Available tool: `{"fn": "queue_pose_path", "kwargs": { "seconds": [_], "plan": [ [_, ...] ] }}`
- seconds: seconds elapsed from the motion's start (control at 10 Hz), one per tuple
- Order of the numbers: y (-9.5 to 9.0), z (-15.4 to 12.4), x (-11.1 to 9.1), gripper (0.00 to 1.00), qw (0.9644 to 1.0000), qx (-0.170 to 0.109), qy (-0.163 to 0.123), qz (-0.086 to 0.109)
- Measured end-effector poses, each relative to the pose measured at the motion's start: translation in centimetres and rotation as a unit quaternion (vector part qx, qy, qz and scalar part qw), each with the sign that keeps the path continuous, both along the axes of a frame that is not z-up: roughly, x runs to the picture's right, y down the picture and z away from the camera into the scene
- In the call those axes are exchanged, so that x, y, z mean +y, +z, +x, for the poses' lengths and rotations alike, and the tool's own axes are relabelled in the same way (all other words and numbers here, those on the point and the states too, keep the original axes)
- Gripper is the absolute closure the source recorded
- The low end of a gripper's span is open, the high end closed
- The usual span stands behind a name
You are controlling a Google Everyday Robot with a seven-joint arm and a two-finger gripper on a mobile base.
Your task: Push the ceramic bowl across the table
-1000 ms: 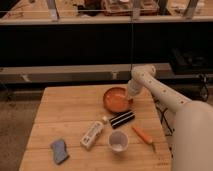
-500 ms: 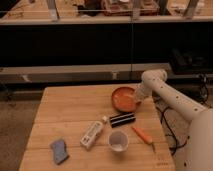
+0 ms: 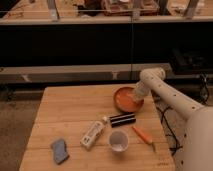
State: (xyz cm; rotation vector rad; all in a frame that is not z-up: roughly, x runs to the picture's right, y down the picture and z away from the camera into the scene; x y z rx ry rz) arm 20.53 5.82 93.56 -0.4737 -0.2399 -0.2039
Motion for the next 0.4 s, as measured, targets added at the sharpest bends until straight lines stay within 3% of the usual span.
{"fn": "queue_pose_path", "kwargs": {
  "seconds": [0.2, 0.4],
  "plan": [
    [-0.05, 0.71, -0.25, 0.54, 1.0000, -0.001, -0.002, 0.000],
    [0.13, 0.35, -0.57, 0.48, 1.0000, -0.005, -0.007, -0.001]
  ]
}}
